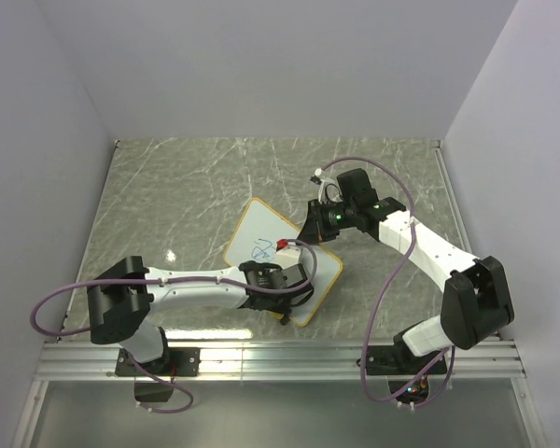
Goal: Erase the whiteboard
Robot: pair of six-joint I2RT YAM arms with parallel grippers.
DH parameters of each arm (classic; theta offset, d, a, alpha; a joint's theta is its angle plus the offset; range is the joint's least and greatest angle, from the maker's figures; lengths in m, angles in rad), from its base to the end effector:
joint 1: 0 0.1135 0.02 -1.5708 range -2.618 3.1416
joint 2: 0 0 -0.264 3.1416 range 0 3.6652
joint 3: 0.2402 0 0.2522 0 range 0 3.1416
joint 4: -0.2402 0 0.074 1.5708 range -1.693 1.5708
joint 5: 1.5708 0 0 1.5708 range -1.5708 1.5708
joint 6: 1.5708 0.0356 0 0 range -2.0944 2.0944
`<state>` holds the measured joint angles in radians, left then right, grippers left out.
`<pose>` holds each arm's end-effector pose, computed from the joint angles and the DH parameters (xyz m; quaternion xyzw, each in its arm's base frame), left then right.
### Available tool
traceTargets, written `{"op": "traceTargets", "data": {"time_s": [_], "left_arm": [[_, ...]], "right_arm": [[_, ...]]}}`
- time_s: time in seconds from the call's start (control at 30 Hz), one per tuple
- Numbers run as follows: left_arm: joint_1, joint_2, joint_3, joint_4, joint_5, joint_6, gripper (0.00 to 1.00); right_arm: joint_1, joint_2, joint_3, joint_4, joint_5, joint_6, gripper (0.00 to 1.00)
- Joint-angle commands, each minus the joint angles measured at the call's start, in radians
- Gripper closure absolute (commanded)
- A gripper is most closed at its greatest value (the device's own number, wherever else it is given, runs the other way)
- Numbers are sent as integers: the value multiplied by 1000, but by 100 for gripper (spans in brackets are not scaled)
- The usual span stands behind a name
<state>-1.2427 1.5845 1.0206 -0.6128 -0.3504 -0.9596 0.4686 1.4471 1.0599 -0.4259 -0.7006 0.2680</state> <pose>0.1095 -0.2838 0.1981 0.1025 0.9608 -0.0946 0.2397 0.2631 0.1589 0.2650 -0.2137 0.8556 0.4225 0.2093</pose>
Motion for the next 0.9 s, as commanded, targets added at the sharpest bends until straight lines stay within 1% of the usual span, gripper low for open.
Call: {"op": "traceTargets", "data": {"time_s": [0.0, 0.1, 0.17, 0.2, 0.3, 0.4, 0.5, 0.57, 0.63, 0.7, 0.73, 0.8, 0.83, 0.87], "left_arm": [[-14, -14, 126, 199, -30, 30, 100], [-14, -12, 179, 186, -25, 50, 100], [-12, -8, 193, 209, -1, 71, 100], [-14, -6, 194, 222, 33, 81, 100], [-14, -17, 179, 268, 67, 102, 100], [-12, -12, 177, 234, 48, 87, 100], [3, -8, 144, 217, 42, 59, 100], [31, -3, 116, 199, 39, 26, 100], [55, -14, 52, 185, 31, -8, 100], [113, -33, -14, 188, 40, -24, 100], [159, -61, -33, 205, 48, -21, 100], [212, -83, -66, 215, 68, -8, 100], [260, -89, -66, 216, 71, 4, 100], [284, -84, -65, 209, 82, 12, 100]], "right_arm": [[11, -17, 6, -70, 26, 82, 100], [13, -17, 5, -68, 26, 83, 100], [13, -13, 9, -71, 26, 82, 100], [13, -11, 12, -73, 26, 82, 100], [11, -8, 23, -77, 27, 80, 100], [13, -11, 26, -80, 32, 79, 100], [12, -14, 23, -82, 33, 79, 100], [13, -16, 22, -82, 35, 77, 100], [13, -21, 22, -85, 35, 76, 100], [13, -24, 20, -88, 35, 76, 100], [13, -25, 20, -88, 32, 76, 100], [13, -31, 15, -85, 30, 77, 100], [13, -33, 12, -85, 30, 77, 100], [13, -34, 11, -88, 30, 77, 100]]}}
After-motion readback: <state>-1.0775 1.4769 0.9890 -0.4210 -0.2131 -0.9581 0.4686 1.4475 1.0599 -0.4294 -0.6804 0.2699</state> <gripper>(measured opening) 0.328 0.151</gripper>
